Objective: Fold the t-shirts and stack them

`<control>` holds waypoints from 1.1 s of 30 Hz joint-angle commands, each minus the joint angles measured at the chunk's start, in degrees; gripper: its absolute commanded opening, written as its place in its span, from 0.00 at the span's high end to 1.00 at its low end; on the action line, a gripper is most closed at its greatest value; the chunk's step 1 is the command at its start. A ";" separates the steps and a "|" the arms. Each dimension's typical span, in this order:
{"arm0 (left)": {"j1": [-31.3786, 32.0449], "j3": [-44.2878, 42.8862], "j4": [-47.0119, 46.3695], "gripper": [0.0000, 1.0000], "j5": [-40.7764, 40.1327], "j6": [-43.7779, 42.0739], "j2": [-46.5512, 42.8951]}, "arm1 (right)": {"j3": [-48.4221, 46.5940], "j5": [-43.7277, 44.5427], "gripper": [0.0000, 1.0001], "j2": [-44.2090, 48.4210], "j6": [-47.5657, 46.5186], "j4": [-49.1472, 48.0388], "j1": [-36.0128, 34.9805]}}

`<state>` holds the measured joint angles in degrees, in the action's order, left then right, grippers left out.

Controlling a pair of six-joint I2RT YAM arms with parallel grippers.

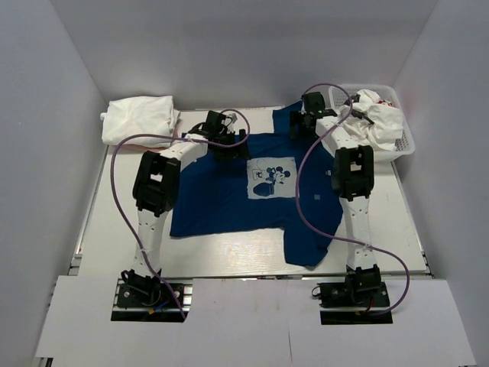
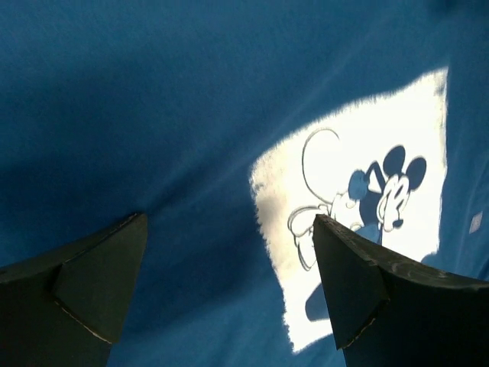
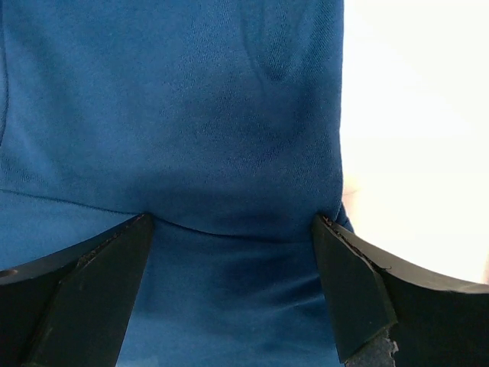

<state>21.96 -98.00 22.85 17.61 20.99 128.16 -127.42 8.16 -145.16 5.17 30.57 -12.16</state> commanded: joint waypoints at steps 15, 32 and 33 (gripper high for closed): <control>-0.60 -9.20 11.69 0.00 -6.69 -0.97 -12.82 | 8.31 -0.69 0.10 25.59 -8.18 3.70 -4.71; -3.49 56.49 30.23 0.00 -32.81 35.50 -69.61 | 81.51 -4.56 0.10 82.31 24.43 16.09 -17.00; -3.50 57.21 30.23 0.00 -32.20 36.22 -70.14 | 82.23 -5.43 0.10 84.41 25.32 18.02 -17.71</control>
<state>19.35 -42.54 50.35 -10.94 49.17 60.73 -47.31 4.05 -65.54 23.46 42.17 -28.27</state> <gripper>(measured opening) 0.997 0.904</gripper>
